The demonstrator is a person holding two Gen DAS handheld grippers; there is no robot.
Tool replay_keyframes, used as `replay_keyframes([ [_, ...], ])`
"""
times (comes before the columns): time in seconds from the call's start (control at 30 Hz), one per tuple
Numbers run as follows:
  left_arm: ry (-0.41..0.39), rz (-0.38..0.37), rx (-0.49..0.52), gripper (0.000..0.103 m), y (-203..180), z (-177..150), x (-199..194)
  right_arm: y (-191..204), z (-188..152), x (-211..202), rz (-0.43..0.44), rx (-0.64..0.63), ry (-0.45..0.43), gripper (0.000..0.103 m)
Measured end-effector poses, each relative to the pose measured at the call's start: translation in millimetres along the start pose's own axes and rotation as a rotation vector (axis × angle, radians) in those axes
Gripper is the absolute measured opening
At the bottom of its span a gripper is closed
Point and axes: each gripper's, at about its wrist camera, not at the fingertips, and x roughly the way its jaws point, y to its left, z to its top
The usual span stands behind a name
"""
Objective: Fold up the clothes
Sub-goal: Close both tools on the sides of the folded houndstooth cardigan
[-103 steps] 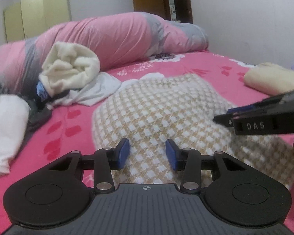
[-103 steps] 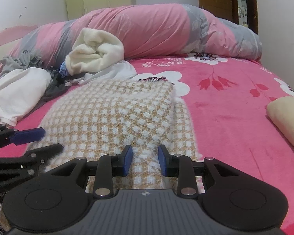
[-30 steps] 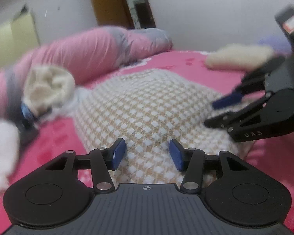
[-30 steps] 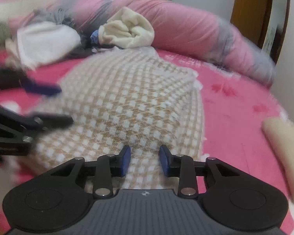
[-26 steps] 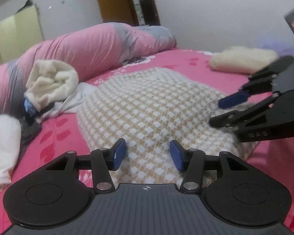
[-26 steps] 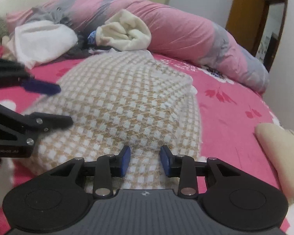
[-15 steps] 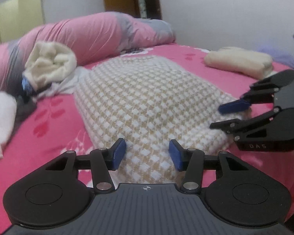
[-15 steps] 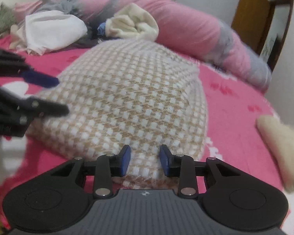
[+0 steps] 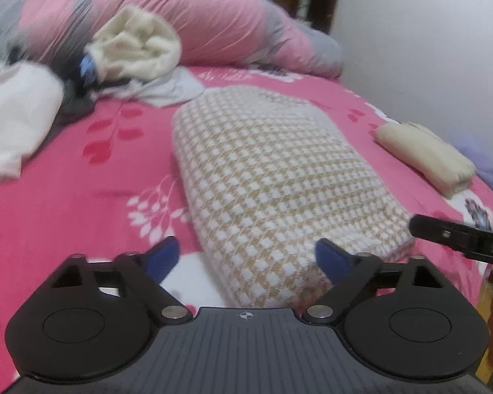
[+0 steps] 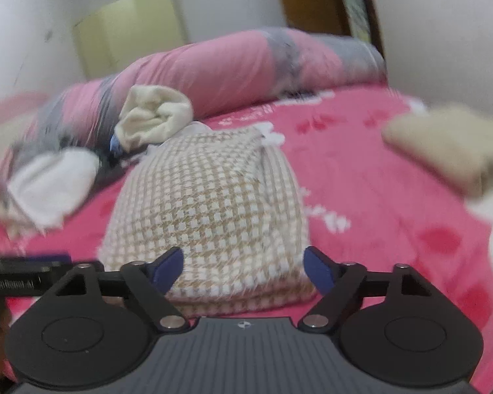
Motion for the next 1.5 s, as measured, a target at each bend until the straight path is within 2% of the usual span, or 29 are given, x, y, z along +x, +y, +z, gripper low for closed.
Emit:
replay_keyframes([
  [0.07,0.017,0.009,-0.051,0.099,4,2,2,-7,2,-1,-0.004,0.054,-0.006,0.102],
  [0.1,0.026,0.016,-0.065,0.101,5,3,3,-10,4,-1,-0.010,0.071,-0.010,0.103],
  [0.37,0.053,0.107,-0.094,0.103,14,6,4,-12,11,5,-0.083,0.065,0.025,0.103],
  [0.5,0.072,0.117,-0.125,0.103,20,7,6,-5,11,6,-0.125,0.054,0.012,0.103],
  [0.7,0.082,0.139,-0.132,0.103,21,6,11,-5,13,12,-0.119,0.101,0.019,0.103],
  [0.77,0.080,0.135,-0.140,0.103,22,5,11,-3,14,15,-0.164,0.097,0.030,0.103],
  [0.87,0.072,0.137,-0.133,0.103,22,5,12,4,13,21,-0.257,0.062,0.052,0.103],
  [1.0,0.075,0.145,-0.145,0.103,25,7,11,11,11,26,-0.308,0.005,0.078,0.103],
  [1.23,0.050,0.178,-0.165,0.103,31,14,3,33,10,30,-0.439,-0.178,0.060,0.103],
  [1.37,0.069,0.231,-0.159,0.103,33,17,7,37,12,31,-0.428,-0.247,0.037,0.103],
  [1.5,0.117,0.255,-0.171,0.103,36,19,15,31,18,32,-0.348,-0.258,0.011,0.103],
])
